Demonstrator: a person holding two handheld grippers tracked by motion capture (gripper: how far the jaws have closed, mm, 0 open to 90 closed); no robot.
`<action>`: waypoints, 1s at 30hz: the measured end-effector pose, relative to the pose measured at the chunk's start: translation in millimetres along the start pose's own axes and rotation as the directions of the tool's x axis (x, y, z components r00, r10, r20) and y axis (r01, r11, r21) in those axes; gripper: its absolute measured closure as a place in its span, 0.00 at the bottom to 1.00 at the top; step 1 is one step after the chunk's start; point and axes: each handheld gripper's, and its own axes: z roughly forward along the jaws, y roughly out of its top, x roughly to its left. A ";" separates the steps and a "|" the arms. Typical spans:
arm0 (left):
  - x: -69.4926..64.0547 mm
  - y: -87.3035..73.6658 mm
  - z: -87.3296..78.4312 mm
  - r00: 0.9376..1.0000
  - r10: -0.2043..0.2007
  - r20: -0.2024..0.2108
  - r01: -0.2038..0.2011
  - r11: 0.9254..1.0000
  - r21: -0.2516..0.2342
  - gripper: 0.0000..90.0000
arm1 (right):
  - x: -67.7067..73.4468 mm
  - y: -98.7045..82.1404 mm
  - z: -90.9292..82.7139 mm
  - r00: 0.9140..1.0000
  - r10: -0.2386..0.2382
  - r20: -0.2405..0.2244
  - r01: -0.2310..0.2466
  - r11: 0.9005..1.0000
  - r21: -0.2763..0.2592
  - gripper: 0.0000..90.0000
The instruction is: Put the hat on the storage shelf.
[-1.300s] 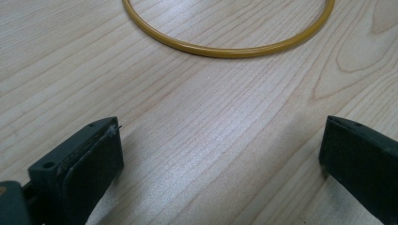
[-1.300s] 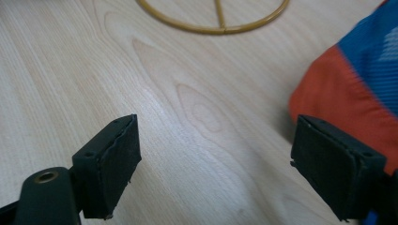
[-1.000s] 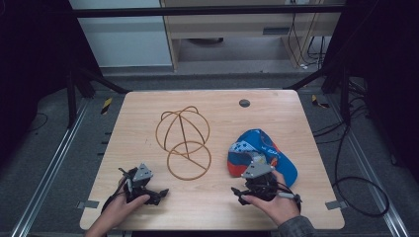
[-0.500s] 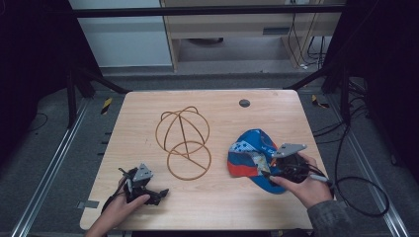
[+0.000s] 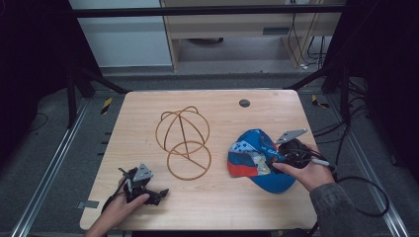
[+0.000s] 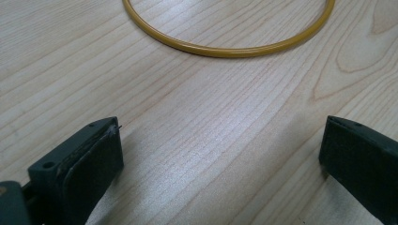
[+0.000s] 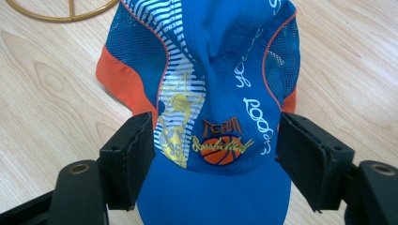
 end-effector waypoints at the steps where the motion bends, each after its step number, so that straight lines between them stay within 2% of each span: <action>1: 0.0 0.0 0.0 1.000 0.000 0.000 0.000 1.000 0.000 0.00 | 0.0 0.0 0.0 1.000 0.000 0.000 0.000 1.000 0.000 0.32; 8: 0.0 0.0 0.0 1.000 0.000 0.000 0.000 1.000 0.000 0.00 | -7.2 15.8 0.1 1.000 0.001 -0.027 -0.001 1.000 0.032 0.34; 12: 0.7 0.4 0.4 1.000 0.006 0.006 -0.006 1.000 0.000 0.00 | -13.1 25.8 3.1 0.999 -0.006 -0.039 0.007 0.999 0.039 0.39; 19: 0.7 0.5 0.5 1.000 0.007 0.007 -0.007 1.000 0.000 0.00 | -9.9 31.6 12.0 0.997 -0.008 -0.078 0.014 0.996 0.084 0.42; 24: 0.6 0.5 0.6 1.000 0.005 0.007 -0.005 1.000 -0.001 0.00 | -12.9 31.3 15.9 0.996 0.010 -0.083 -0.002 0.996 0.090 0.43; 30: 0.7 0.6 0.6 1.000 0.007 0.007 -0.007 1.000 0.000 0.00 | -16.4 29.8 32.8 0.993 0.052 -0.104 -0.039 0.992 0.123 0.46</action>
